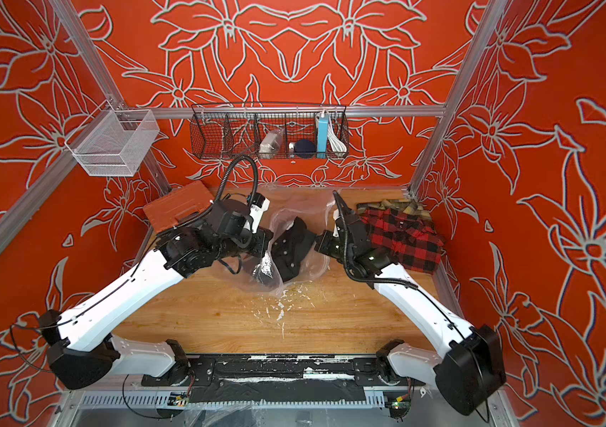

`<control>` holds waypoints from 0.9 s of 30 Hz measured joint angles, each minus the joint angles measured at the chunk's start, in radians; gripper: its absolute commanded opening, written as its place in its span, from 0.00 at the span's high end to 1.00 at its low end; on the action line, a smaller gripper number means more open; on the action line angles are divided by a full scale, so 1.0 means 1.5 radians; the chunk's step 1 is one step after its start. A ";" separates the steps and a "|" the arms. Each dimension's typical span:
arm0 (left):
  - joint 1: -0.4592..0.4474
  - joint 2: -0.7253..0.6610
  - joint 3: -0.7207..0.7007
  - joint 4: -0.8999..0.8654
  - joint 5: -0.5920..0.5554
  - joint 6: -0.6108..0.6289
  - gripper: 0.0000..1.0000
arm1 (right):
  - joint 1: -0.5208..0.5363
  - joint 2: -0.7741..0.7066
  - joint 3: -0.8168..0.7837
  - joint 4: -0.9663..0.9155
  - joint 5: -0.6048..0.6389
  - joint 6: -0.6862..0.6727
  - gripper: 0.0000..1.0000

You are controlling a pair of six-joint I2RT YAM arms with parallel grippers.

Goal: Place the folded shirt into the vacuum bag
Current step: Adjust the vacuum bag at the center of the board.

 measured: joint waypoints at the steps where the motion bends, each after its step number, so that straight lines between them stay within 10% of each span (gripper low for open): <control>1: -0.009 -0.010 -0.004 0.006 0.005 -0.006 0.99 | -0.010 -0.013 -0.003 -0.014 0.002 0.001 1.00; 18: -0.119 0.119 -0.084 0.108 0.109 -0.050 0.97 | -0.121 -0.003 -0.076 -0.124 -0.036 -0.018 0.99; 22: -0.123 0.119 -0.138 0.138 0.123 -0.057 0.97 | -0.156 -0.001 -0.123 -0.137 -0.033 -0.036 0.57; 27: -0.124 0.119 -0.147 0.163 0.130 -0.060 0.97 | -0.161 -0.036 -0.146 -0.202 -0.015 -0.064 0.44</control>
